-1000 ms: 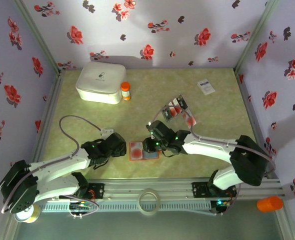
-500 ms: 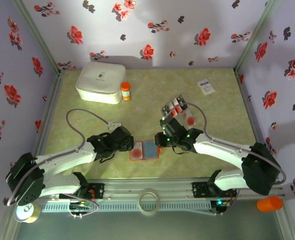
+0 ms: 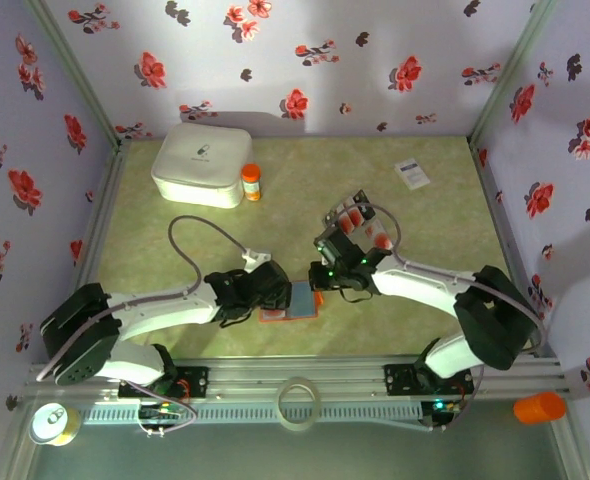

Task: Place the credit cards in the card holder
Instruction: Flip over the card slot in the card holder.

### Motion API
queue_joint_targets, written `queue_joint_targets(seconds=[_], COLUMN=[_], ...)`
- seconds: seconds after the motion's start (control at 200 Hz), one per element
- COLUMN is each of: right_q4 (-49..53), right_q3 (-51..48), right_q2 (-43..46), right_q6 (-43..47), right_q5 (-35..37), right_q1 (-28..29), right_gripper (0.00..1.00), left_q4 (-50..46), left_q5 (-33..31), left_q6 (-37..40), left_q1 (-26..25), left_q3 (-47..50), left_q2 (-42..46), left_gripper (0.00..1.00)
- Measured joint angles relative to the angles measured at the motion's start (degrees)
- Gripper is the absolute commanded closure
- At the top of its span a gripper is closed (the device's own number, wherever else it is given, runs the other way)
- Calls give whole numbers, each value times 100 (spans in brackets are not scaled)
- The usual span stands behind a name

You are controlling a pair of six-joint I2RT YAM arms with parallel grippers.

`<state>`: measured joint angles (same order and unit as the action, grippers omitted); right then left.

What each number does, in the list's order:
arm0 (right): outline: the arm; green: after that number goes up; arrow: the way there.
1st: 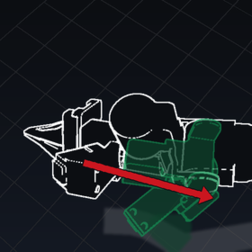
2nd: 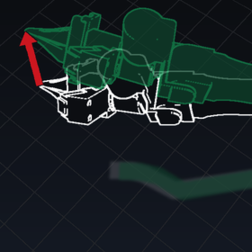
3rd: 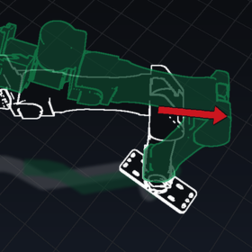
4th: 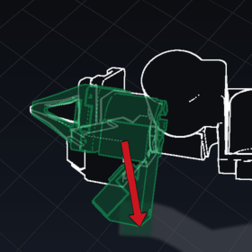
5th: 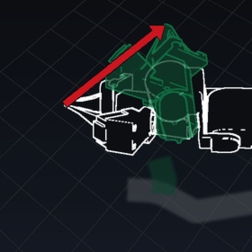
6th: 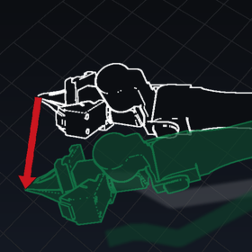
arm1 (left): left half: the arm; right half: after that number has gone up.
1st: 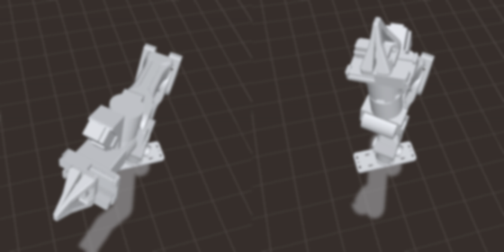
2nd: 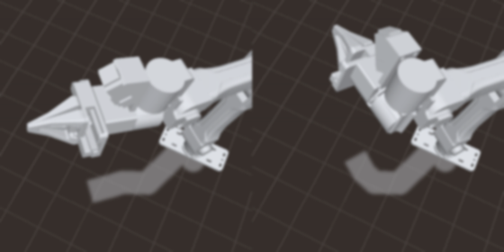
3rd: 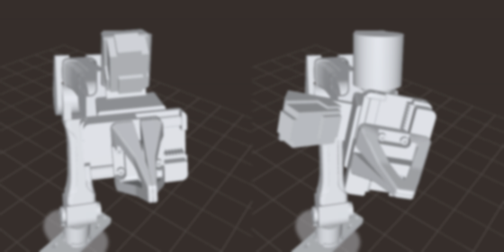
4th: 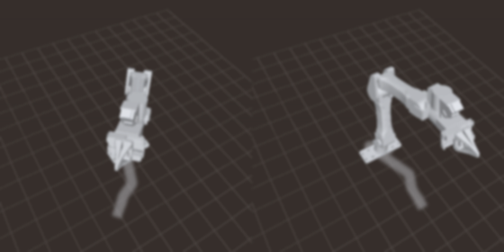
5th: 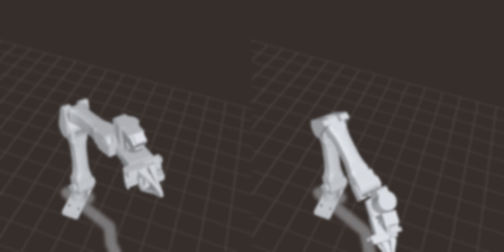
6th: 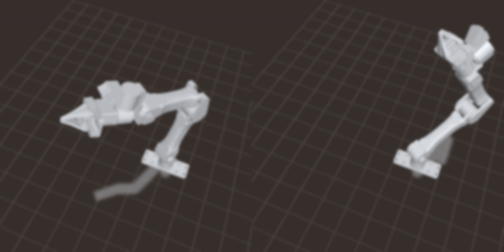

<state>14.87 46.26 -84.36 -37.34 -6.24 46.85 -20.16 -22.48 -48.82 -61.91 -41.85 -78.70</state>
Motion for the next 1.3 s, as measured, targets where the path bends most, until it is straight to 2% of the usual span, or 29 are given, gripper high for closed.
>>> queue_joint_targets(seconds=[0.4, 0.72, 1.3], right_q4=[-203, -837, -1510], right_q3=[107, 103, -116], right_q2=[-619, -1137, -1204], right_q6=[-11, -208, -538], right_q5=[-393, -798, -1036], right_q1=[0, 9, 17], right_gripper=[93, 95, 96], left_q4=[304, 415, 673], left_q5=[-2, -2, 0], left_q6=[-59, -59, -61], left_q1=[-52, -52, -122], left_q3=[55, 138, 343], left_q2=[-151, -262, -476], left_gripper=[0, 0, 0])
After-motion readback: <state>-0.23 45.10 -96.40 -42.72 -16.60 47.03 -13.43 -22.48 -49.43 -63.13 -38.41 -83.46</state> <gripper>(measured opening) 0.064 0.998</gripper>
